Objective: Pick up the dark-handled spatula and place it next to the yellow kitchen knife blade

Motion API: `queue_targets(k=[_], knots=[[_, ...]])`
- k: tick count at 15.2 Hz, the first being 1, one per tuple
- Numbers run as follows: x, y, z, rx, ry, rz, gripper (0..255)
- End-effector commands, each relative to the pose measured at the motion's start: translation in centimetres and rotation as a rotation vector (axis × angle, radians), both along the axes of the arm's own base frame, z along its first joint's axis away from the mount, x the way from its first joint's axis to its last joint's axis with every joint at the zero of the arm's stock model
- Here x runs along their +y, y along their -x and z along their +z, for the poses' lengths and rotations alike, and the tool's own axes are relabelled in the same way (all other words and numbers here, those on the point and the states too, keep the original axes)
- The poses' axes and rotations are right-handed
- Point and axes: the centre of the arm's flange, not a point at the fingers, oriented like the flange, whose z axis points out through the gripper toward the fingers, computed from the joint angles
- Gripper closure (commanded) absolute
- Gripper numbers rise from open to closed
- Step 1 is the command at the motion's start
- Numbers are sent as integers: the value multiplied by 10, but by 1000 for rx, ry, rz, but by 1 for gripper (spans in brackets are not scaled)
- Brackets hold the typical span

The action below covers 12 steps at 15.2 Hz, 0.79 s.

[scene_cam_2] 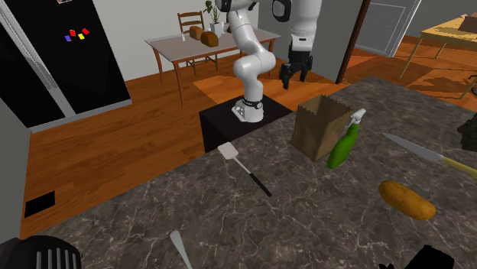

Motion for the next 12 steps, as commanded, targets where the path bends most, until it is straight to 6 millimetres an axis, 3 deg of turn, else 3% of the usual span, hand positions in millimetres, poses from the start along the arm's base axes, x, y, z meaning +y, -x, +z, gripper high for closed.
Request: queue_targets(k=[1, 12], knots=[[-27, -6, -13, -6, 6, 2, 0], [-150, -34, -74, -37, 32, 7, 0]])
